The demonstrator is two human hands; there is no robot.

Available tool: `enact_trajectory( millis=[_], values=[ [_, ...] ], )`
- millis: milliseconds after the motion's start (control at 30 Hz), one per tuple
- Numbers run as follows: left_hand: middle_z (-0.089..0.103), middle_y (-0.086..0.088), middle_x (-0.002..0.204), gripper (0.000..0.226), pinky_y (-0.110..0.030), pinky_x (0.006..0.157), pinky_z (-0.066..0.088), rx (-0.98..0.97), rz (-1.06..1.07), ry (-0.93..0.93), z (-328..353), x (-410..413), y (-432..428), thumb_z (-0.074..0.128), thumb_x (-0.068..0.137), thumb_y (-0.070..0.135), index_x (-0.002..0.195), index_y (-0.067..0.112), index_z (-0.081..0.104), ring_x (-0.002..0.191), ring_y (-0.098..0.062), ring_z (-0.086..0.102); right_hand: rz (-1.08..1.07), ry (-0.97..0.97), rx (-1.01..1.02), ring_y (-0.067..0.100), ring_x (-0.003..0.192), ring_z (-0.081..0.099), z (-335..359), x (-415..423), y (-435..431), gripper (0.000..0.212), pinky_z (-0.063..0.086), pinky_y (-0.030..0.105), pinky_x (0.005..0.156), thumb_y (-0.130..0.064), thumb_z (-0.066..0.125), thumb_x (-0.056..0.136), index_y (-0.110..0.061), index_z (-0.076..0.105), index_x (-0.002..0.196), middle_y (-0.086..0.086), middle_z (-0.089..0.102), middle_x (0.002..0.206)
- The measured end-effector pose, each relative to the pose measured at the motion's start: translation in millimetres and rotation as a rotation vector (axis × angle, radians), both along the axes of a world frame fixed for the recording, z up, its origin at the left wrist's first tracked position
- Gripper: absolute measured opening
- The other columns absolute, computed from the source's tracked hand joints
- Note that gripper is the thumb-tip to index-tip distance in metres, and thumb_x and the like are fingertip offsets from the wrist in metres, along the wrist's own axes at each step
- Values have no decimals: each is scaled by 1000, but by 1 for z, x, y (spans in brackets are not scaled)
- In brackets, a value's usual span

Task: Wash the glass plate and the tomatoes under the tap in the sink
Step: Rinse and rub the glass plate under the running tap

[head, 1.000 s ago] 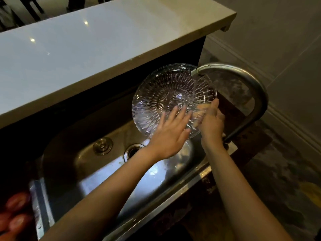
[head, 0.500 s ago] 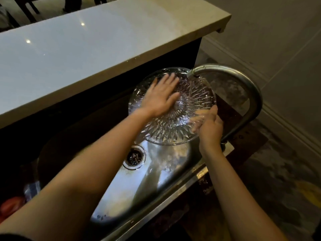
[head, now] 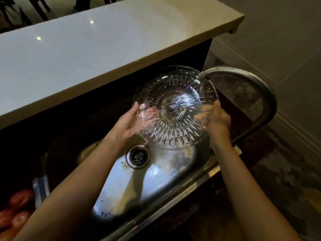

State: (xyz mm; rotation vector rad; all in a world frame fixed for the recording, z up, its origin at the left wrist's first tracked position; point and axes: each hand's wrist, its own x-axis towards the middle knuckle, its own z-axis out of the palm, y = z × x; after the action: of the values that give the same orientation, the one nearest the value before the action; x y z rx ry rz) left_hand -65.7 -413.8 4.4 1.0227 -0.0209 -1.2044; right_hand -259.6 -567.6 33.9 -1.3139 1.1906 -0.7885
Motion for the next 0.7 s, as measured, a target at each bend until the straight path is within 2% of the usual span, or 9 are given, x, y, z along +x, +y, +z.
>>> enact_trajectory(
  millis=[33, 133, 200, 300, 367, 433, 533, 600, 700],
  values=[
    [67, -15, 114, 38, -42, 79, 57, -12, 12, 13, 1, 0, 3, 37, 95, 39, 115, 14, 58, 103, -28, 67, 19, 60, -13, 17, 57, 59, -4, 2, -5, 39, 50, 29, 57, -39, 39, 97, -12, 64, 85, 5, 63, 69],
    [72, -10, 105, 37, -38, 74, 59, 5, 65, -43, 6, 0, 12, 32, 98, 37, 111, 16, 59, 96, -23, 69, 113, 252, -144, 15, 64, 65, -17, 11, -18, 24, 56, 25, 60, -25, 46, 95, -9, 58, 107, 6, 63, 83],
    [72, -10, 105, 37, -38, 72, 59, 7, 127, -62, 9, -8, 15, 30, 99, 37, 112, 14, 57, 98, -24, 69, 183, 392, -232, 28, 98, 63, -23, 21, -17, 35, 54, 41, 85, -20, 46, 94, -11, 44, 128, 15, 59, 116],
    [68, -11, 108, 37, -39, 75, 59, 64, 240, -117, 16, -29, 12, 29, 99, 37, 115, 13, 53, 100, -25, 67, 276, 656, -507, 33, 134, 34, -34, 33, -9, 62, 38, 44, 103, -24, 43, 96, -13, 12, 148, 15, 21, 153],
    [66, -11, 105, 37, -36, 76, 59, 100, 318, -195, 19, -40, 9, 28, 100, 36, 117, 12, 51, 96, -23, 67, 419, 818, -613, 32, 144, 9, -42, 35, 0, 65, 23, 44, 115, -35, 33, 97, -17, -3, 149, 11, -5, 159],
    [65, -11, 104, 36, -35, 78, 58, 111, 376, -253, 22, -44, 8, 28, 100, 35, 118, 12, 51, 97, -23, 66, 595, 922, -665, 28, 145, -13, -52, 35, 15, 64, 3, 46, 120, -45, 17, 95, -20, -18, 144, 7, -22, 155],
    [65, -8, 103, 35, -36, 84, 55, 124, 431, -287, 28, -44, 6, 28, 100, 34, 118, 14, 50, 98, -21, 65, 823, 743, -682, 19, 142, -23, -61, 35, 54, 70, -12, 39, 117, -56, 9, 89, -20, -24, 140, 1, -29, 151],
    [64, -8, 101, 35, -38, 87, 53, 135, 459, -295, 29, -43, 6, 26, 101, 34, 119, 13, 49, 95, -20, 65, 939, 643, -774, 14, 141, -25, -66, 30, 80, 66, -15, 36, 114, -56, 6, 90, -24, -22, 142, -2, -28, 152],
    [64, -9, 101, 36, -37, 84, 54, 138, 466, -271, 26, -41, 10, 26, 101, 34, 119, 13, 49, 93, -20, 65, 994, 629, -877, 11, 142, -21, -68, 18, 83, 56, -13, 34, 115, -52, 1, 93, -32, -15, 143, -8, -19, 155]
  ],
)
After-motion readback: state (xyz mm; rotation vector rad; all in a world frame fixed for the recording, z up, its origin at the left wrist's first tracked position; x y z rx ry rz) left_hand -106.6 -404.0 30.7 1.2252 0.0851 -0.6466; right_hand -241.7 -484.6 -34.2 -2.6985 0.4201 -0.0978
